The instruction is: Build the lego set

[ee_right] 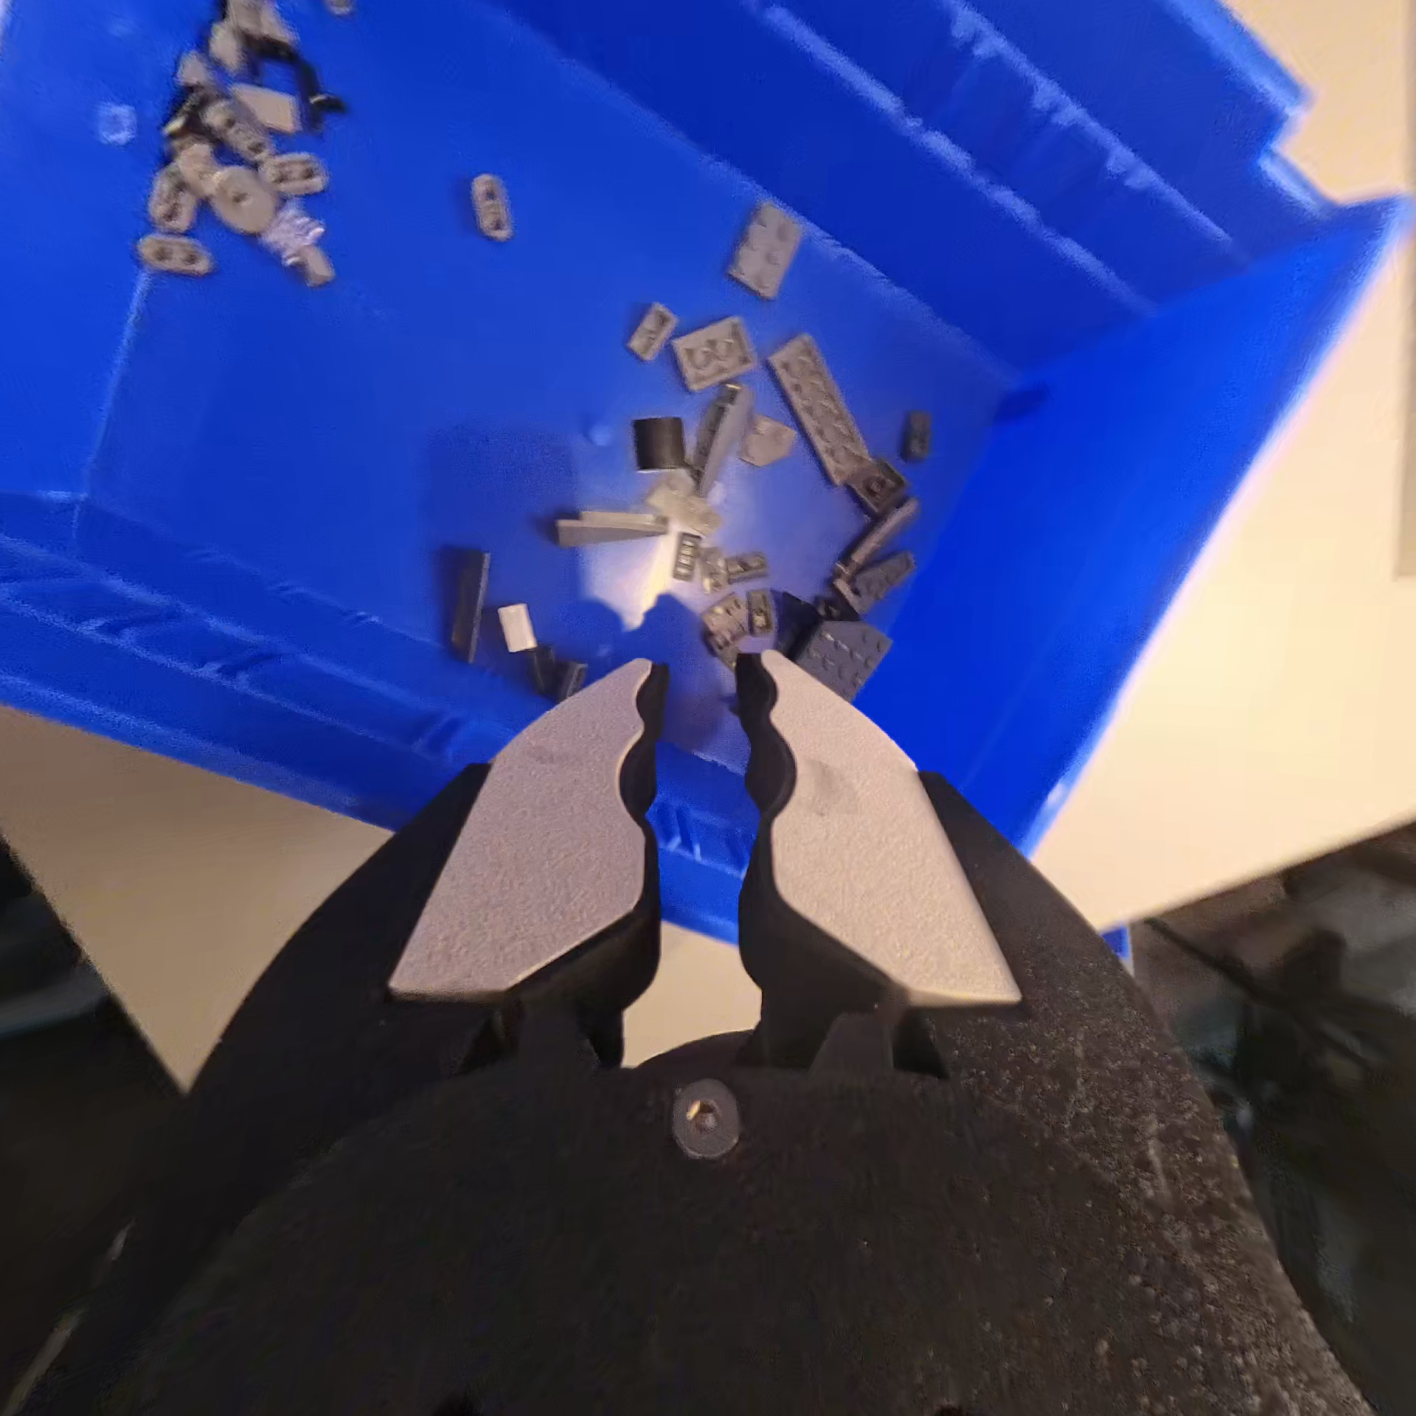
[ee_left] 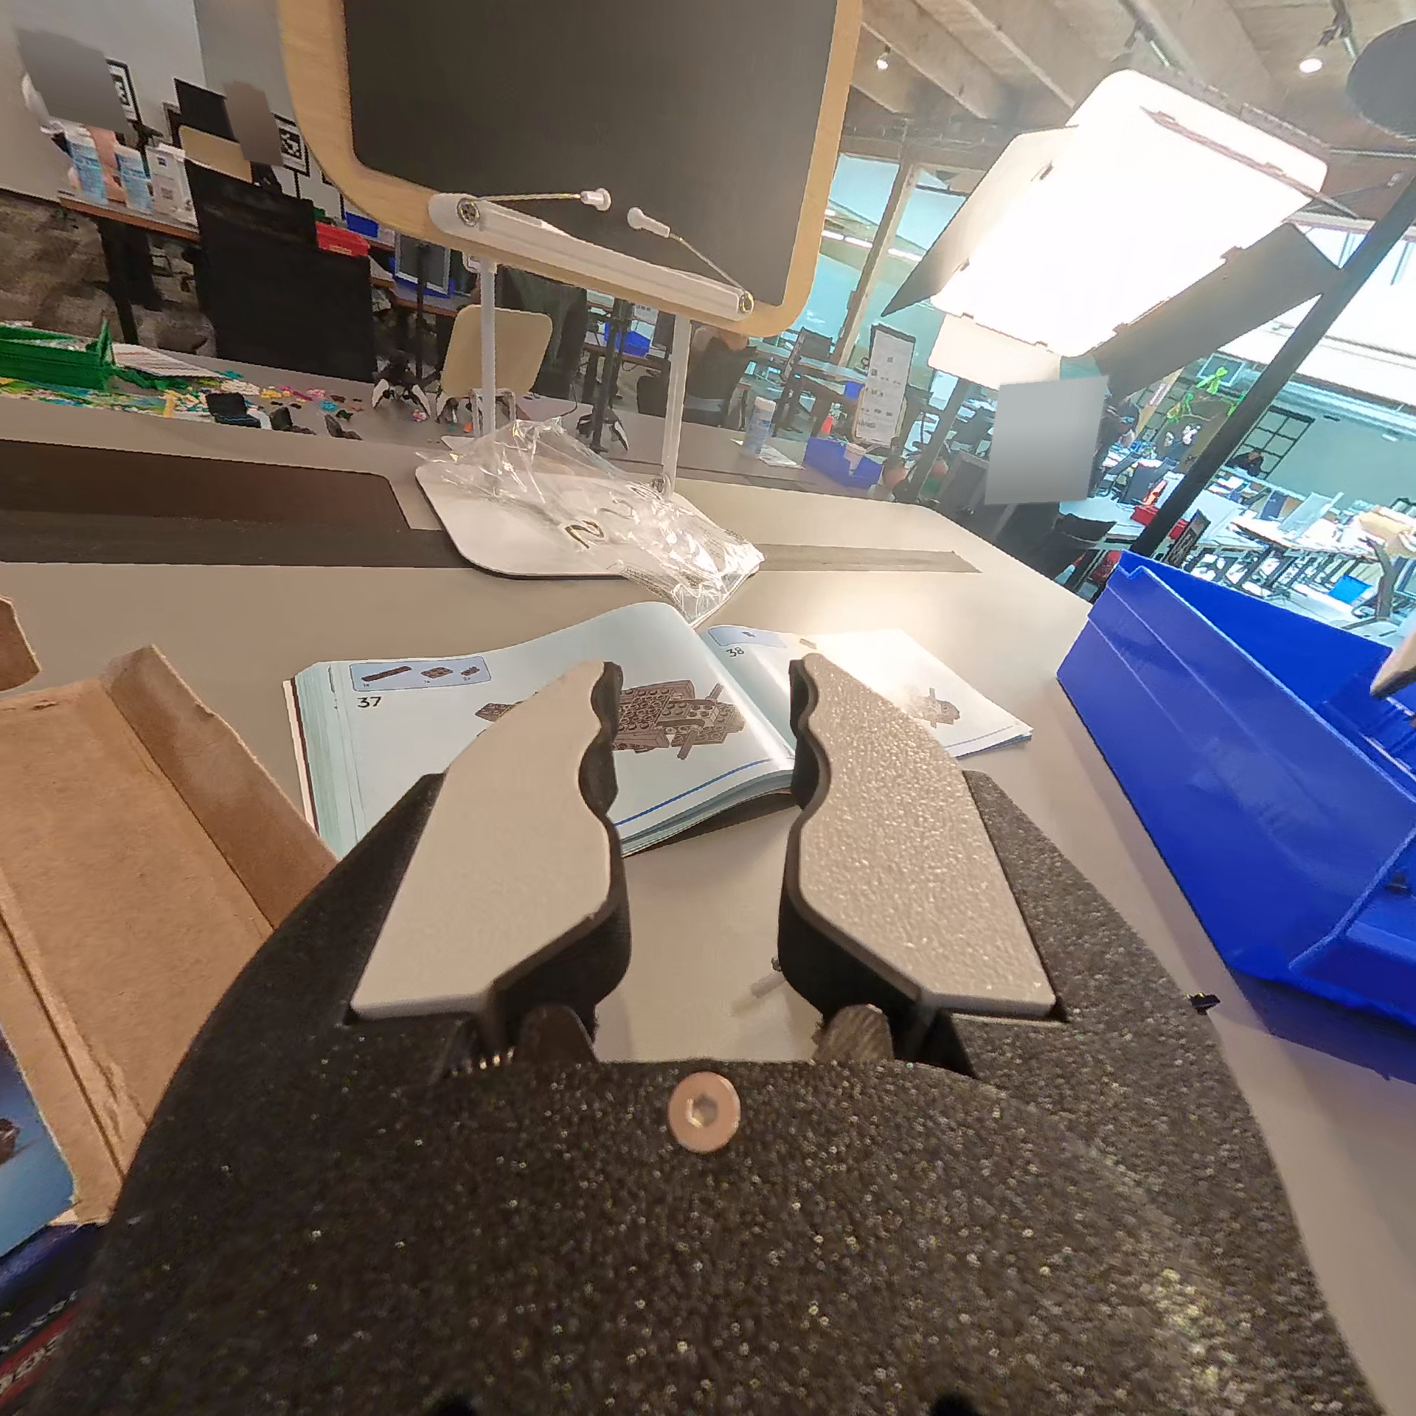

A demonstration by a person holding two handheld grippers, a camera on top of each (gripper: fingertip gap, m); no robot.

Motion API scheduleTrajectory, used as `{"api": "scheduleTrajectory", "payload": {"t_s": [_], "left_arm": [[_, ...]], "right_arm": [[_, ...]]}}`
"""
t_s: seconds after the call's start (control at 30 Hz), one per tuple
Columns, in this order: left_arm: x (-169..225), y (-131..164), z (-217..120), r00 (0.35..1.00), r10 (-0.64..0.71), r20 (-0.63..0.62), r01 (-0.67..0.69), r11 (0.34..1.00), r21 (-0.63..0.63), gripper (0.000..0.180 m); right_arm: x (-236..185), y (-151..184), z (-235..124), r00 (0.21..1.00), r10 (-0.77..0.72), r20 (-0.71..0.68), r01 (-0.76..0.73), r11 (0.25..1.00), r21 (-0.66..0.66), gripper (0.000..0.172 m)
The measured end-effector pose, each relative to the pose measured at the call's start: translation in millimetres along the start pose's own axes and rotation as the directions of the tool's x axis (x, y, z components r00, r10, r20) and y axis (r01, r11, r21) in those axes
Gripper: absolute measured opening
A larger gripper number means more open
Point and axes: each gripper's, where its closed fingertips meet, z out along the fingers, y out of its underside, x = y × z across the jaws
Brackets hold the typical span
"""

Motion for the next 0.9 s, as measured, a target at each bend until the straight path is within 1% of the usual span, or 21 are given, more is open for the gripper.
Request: {"api": "scheduleTrajectory", "payload": {"t_s": [0.07,0.13,0.23,0.27,0.37,0.67,0.9], "left_arm": [[0.2,-0.9,-0.9,1.000,0.001,-0.001,-0.001,1.000,0.007,0.043],[0.4,-1.6,-1.7,1.000,0.000,-0.004,0.000,1.000,0.014,0.043],[1.0,-2.7,-2.8,1.000,-0.003,-0.012,0.003,1.000,0.023,0.043],[1.3,-2.9,-3.1,1.000,-0.004,-0.016,0.004,1.000,0.025,0.043],[2.8,-3.1,-3.8,0.999,-0.010,-0.033,0.011,1.000,0.028,0.043],[5.2,-0.7,-1.6,0.998,-0.020,-0.062,0.020,1.000,0.005,0.044],[3.9,0.1,-0.8,0.997,-0.036,-0.065,0.036,0.999,-0.003,0.044]], "right_arm": [[-0.9,-11.2,9.6,0.994,-0.051,0.092,0.053,0.998,-0.016,0.017],[-1.2,-7.4,23.5,0.984,-0.076,0.160,0.095,0.988,-0.121,0.017],[1.3,3.4,41.8,0.973,-0.102,0.208,0.156,0.953,-0.260,0.017],[-0.6,6.1,46.5,0.967,-0.095,0.235,0.163,0.943,-0.291,0.017],[1.7,9.1,58.7,0.965,-0.085,0.249,0.170,0.924,-0.343,0.017],[2.7,18.1,77.9,0.964,-0.065,0.258,0.171,0.895,-0.412,0.015],[2.4,17.7,80.0,0.968,-0.056,0.246,0.154,0.904,-0.400,0.013]]}}
